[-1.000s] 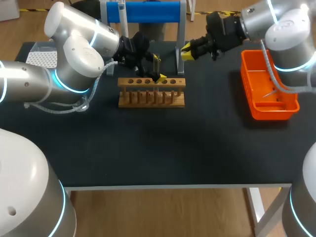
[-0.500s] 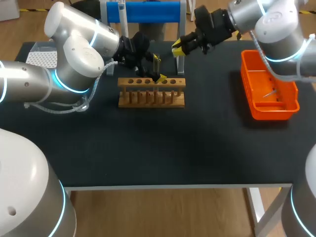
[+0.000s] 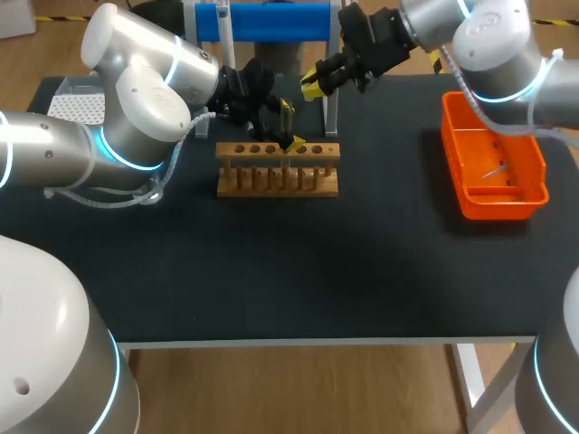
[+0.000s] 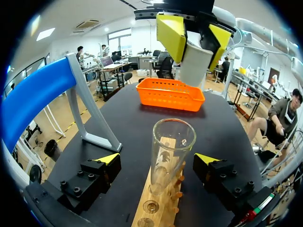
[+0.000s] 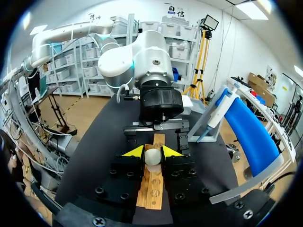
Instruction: Invert the test tube, pick up the pipette, mount the tip to pipette, aspirate from beaker and dispense into the tube, eject the tip, return the pipette, and cap with the stopper.
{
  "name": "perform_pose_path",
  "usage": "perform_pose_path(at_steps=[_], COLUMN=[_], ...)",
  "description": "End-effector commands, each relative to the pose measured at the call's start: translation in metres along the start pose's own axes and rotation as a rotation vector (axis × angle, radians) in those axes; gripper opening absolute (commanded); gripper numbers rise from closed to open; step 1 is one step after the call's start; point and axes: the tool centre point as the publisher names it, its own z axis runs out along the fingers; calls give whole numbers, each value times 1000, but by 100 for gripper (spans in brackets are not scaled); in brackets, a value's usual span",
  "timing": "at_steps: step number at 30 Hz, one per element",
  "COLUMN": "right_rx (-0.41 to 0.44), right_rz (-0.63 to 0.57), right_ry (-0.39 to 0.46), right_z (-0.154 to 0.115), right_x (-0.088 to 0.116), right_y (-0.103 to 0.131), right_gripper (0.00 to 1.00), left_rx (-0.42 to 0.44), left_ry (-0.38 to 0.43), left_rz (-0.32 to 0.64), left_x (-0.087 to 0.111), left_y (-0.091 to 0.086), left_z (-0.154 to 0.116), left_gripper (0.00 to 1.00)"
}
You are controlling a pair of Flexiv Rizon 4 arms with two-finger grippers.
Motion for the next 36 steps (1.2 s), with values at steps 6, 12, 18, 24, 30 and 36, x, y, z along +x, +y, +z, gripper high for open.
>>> perform_pose_path(at_steps=[6,12,18,24,30,36], right_rx=[16,19,19,22,21,22], right_rz=[-3,-1,0,0,1,2], right_ry=[13,-1,-3,1,6,11], right_z=[12,18,22,26,29,32], right_x=[-5,-9,-12,-13,-12,-11], right_y=[6,12,14,13,13,10], right_gripper=[0,0,0,0,0,0], left_rx=[-3,-3,-3,-3,-3,-3], left_ry=[3,3,3,3,3,3], left_rz=[-1,-1,-1,-1,-1,-1], left_x=[-1,-1,-1,-1,-1,-1], left_y=[0,0,0,0,0,0], left_z=[0,0,0,0,0,0], left_gripper=[100,100,100,100,100,100])
